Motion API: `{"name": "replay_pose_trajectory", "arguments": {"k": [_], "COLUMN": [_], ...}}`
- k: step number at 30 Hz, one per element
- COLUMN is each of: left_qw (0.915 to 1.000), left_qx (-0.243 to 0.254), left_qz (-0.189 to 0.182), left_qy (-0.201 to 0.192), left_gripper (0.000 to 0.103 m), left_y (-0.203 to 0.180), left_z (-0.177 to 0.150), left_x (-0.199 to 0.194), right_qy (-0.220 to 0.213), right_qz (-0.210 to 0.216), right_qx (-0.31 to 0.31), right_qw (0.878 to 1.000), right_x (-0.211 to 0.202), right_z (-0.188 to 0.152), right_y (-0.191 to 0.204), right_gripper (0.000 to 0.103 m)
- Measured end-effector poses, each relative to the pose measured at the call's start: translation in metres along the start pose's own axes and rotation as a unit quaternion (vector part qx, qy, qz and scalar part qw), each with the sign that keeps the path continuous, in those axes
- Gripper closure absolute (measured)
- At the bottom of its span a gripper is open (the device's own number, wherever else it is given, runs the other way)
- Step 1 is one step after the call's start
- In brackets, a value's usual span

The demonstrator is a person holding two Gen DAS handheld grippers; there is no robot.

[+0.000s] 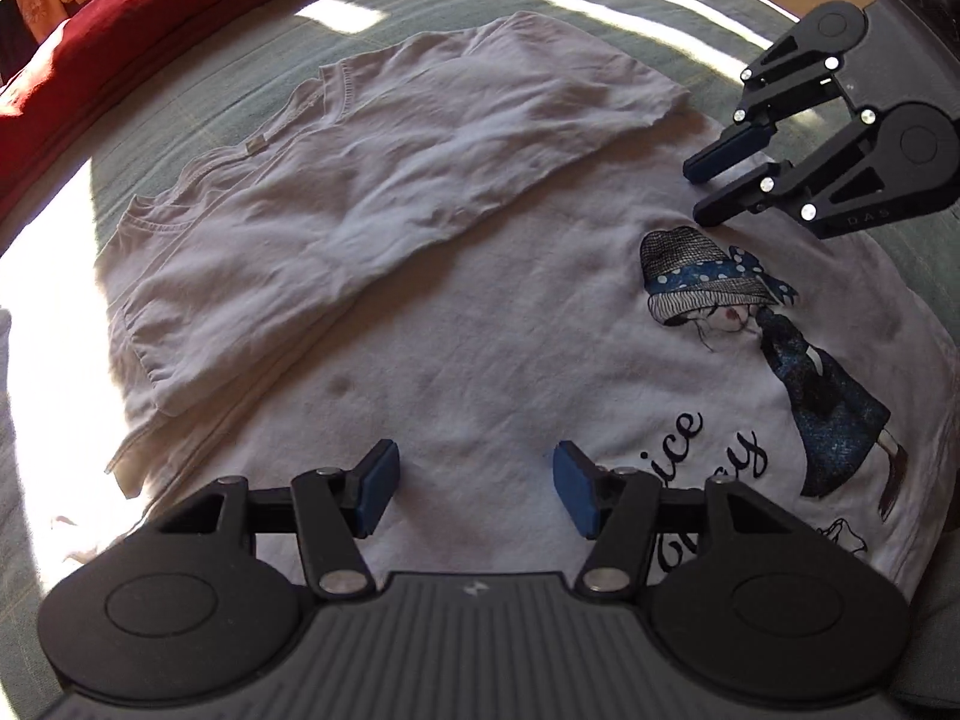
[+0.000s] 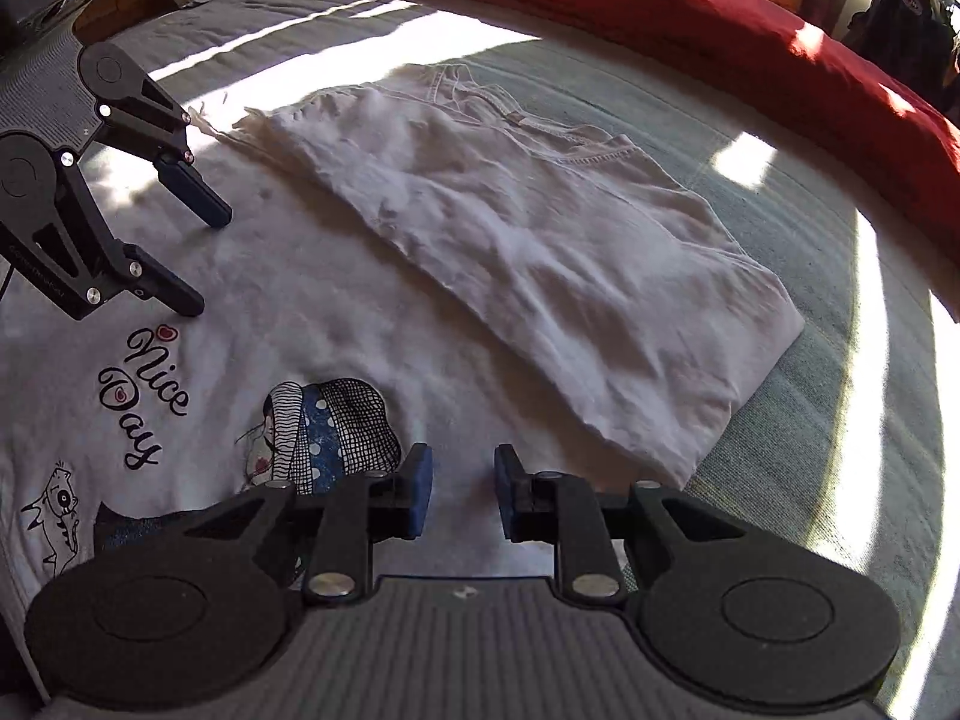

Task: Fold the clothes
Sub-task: 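Move both open grippers to the shirt's long side edge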

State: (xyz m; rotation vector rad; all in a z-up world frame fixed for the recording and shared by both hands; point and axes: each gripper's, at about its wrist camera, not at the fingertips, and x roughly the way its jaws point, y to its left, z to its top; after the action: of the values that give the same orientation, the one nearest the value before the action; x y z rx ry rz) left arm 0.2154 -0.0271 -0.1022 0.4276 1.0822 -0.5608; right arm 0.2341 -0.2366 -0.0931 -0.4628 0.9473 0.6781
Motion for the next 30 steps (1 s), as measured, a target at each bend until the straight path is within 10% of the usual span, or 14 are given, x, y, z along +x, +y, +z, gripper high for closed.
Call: {"name": "replay_pose_trajectory", "arguments": {"k": [4,11,19,24,30], "left_qw": [0.9996,0.9839,0.9825,0.953,0.919], "left_qx": [0.013,0.177,0.184,0.292,0.381], "left_qz": [0.011,0.006,-0.009,-0.002,0.019], "left_qy": [-0.02,-0.025,-0.025,-0.079,-0.099], "left_gripper": [0.045,0.044,0.044,0.024,0.024], "left_y": [-0.008,-0.051,-0.068,-0.094,-0.118], "left_z": [-0.017,-0.066,-0.111,-0.146,-0.184], "left_x": [-0.023,-0.047,-0.074,-0.095,-0.095], "right_qy": [-0.002,-0.007,0.027,0.022,-0.004], "right_qz": [-0.002,0.044,0.063,0.049,0.038], "right_qx": [-0.019,-0.106,-0.124,-0.19,-0.28], "right_qw": [1.0,0.993,0.99,0.98,0.959], "right_x": [-0.012,-0.034,-0.044,-0.055,-0.063], "right_z": [-0.007,-0.023,-0.047,-0.058,-0.075], "right_y": [0.014,0.063,0.091,0.114,0.145], "right_gripper": [0.077,0.072,0.07,0.056,0.044]}}
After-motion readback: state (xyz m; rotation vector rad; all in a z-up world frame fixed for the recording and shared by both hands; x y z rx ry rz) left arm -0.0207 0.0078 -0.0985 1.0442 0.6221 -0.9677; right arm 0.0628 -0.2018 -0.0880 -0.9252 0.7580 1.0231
